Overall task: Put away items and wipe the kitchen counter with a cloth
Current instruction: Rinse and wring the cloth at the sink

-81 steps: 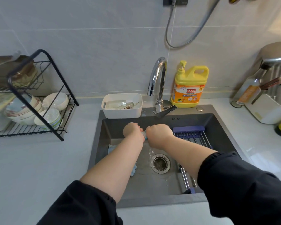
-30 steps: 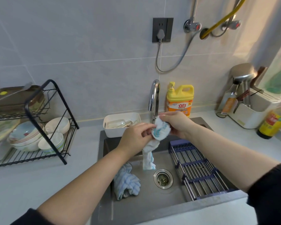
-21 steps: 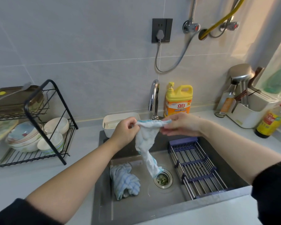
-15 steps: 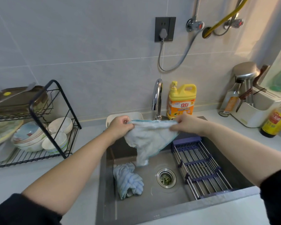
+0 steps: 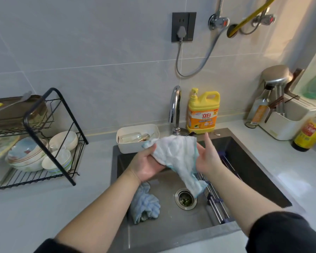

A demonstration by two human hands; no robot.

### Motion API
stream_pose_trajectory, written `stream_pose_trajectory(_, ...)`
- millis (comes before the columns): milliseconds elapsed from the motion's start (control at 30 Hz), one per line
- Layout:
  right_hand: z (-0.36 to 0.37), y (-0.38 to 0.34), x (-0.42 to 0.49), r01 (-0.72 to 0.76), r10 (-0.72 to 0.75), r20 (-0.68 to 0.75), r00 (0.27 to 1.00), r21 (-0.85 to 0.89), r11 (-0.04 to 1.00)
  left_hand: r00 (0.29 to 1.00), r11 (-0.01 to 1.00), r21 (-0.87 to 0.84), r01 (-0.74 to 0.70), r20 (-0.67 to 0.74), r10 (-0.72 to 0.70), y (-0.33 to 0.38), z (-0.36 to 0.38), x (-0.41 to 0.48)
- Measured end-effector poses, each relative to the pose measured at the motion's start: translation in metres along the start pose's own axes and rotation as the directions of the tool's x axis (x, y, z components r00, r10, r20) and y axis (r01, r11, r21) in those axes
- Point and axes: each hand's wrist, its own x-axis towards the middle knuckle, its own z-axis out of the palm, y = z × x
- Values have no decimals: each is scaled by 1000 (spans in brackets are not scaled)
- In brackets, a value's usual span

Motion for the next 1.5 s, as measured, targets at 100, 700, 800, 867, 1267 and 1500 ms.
stream_pose_trajectory(100,-18,35,7,-161,164,4,986,-150,975,987,997,64,50,-157,-40,-3,-9,6)
stream_pose_trajectory(700,-7,-15,9,-32,-285,-427,858,-598,801,708,931,22,363,-656,-261,10,-37,9)
stream_pose_trajectory(800,1,-16,5,-9,-126,-265,956,-457,890,676,683,341,646,-671,-304,7,-33,5)
stream_pose_trajectory(867,8,-16,1,-16,-119,-208,971,-549,835,694,589,486,645,-695,-187,9,-34,3)
stream_pose_trajectory(1267,41,-26,4,-8,-114,-220,969,-487,873,516,949,92,303,-853,-82,11,-72,-22)
stream_pose_trajectory(1500,26,-26,-1,-94,48,-252,967,-171,981,737,997,-56,-56,-676,4,34,-60,-14)
